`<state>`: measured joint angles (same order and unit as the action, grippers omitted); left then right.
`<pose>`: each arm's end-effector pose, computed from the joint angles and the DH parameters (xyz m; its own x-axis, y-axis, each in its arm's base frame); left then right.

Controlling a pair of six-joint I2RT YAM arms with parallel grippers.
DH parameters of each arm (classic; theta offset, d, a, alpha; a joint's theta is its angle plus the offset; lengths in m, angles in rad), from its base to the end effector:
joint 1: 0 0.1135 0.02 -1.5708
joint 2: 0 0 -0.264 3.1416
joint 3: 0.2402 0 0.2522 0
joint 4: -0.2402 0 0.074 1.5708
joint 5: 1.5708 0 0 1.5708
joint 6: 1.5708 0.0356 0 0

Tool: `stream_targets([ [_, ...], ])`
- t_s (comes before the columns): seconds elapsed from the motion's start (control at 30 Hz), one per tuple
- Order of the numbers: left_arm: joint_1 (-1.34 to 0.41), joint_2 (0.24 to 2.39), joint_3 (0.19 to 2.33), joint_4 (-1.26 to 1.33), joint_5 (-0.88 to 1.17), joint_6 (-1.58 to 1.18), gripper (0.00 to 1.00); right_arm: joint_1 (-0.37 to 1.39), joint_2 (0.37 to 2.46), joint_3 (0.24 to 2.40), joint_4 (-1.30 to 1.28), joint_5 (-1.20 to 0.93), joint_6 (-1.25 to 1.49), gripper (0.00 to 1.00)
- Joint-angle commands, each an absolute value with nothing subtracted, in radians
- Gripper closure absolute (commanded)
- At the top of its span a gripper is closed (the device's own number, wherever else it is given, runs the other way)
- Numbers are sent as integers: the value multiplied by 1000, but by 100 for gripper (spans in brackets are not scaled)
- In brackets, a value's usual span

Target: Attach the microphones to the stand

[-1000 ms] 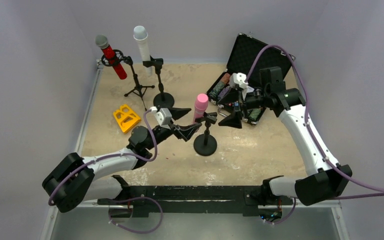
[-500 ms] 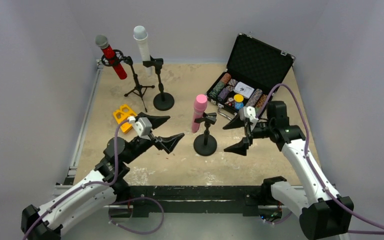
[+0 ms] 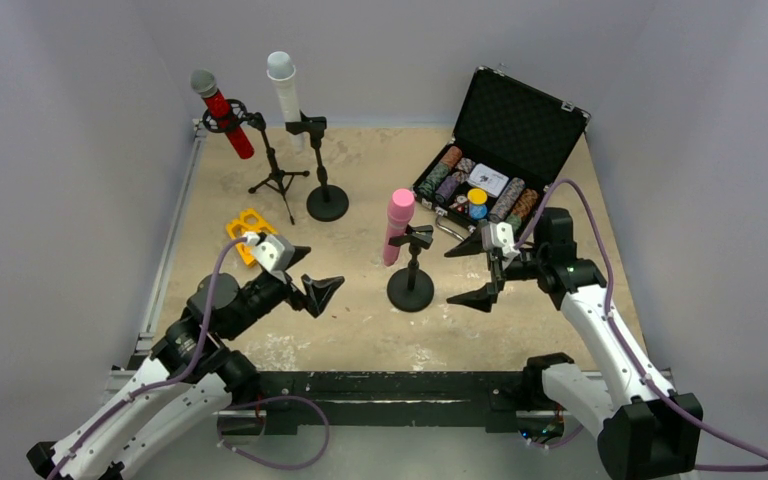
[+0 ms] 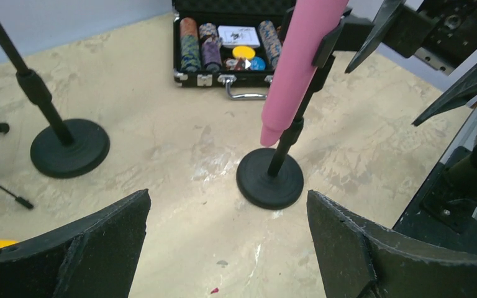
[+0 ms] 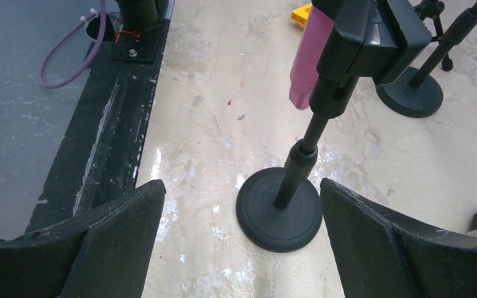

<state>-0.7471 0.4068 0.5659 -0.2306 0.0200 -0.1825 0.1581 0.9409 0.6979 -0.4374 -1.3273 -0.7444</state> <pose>0.0870 -0.0815 0.3082 -0.1775 -0.0829 -0.9806 0.6730 0.7168 -0.1824 0.1732 0.0626 0.2742 0.0735 -0.1537 -0.9854 -0.9968 0.0207 -0.0776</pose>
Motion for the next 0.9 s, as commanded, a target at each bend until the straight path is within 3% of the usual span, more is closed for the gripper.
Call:
stream_targets([
  [0.0, -746, 369, 591, -331, -50, -205, 1, 152, 932, 685, -390, -1348, -779, 1],
  [0.53, -746, 329, 525, -321, -92, -305, 1, 149, 942, 666, -371, -1341, -788, 1],
  [0.87, -747, 371, 489, -222, 107, -325, 1, 143, 937, 664, -368, -1338, -790, 2],
])
